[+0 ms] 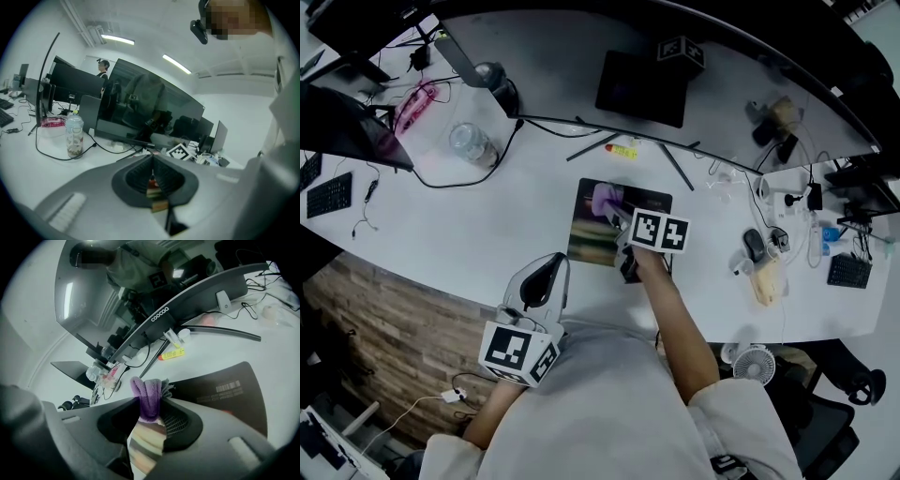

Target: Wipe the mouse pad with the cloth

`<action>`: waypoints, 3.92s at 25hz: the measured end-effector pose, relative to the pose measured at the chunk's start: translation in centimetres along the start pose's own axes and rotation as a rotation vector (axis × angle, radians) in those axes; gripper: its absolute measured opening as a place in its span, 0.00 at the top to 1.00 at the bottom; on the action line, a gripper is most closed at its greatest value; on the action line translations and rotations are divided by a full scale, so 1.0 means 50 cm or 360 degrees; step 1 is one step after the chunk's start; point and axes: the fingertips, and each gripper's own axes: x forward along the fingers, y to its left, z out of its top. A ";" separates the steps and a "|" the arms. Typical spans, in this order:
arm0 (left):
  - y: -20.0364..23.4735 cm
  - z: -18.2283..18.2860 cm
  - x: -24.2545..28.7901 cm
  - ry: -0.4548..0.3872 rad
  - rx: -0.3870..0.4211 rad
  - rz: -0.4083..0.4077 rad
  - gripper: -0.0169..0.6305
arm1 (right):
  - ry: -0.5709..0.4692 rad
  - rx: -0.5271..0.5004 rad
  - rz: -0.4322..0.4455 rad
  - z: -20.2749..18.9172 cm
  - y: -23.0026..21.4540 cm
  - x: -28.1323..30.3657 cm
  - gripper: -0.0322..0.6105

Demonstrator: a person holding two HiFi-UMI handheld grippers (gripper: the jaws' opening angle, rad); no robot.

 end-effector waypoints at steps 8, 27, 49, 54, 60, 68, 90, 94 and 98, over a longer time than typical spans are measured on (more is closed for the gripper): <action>-0.015 -0.004 0.006 0.0006 0.0008 -0.0014 0.97 | -0.0003 0.0044 -0.0019 0.004 -0.032 -0.026 0.74; -0.042 -0.004 0.015 0.0012 0.0036 -0.0081 0.97 | -0.0036 0.0133 -0.0125 0.016 -0.123 -0.110 0.74; -0.049 -0.012 0.022 0.0011 0.0015 -0.0110 0.97 | -0.0077 0.0185 -0.0233 0.022 -0.202 -0.190 0.73; -0.049 -0.010 0.017 0.0005 -0.0003 -0.0115 0.97 | -0.0080 0.0179 -0.0243 0.023 -0.205 -0.203 0.74; -0.052 -0.006 0.011 -0.0017 -0.0008 -0.0129 0.97 | -0.0119 0.0172 -0.0202 0.030 -0.189 -0.232 0.75; -0.059 -0.002 -0.002 -0.0048 -0.0013 -0.0145 0.97 | -0.0142 0.0127 -0.0111 0.021 -0.129 -0.245 0.76; -0.031 0.009 -0.055 -0.0119 -0.0027 -0.0087 0.97 | 0.0047 0.0082 0.0175 -0.070 0.055 -0.105 0.75; -0.029 0.002 -0.056 -0.0108 -0.0027 -0.0093 0.97 | 0.0074 0.0099 0.0201 -0.089 0.075 -0.074 0.76; -0.026 0.002 -0.058 -0.0101 -0.0029 -0.0091 0.97 | 0.0097 0.0116 0.0216 -0.104 0.087 -0.048 0.75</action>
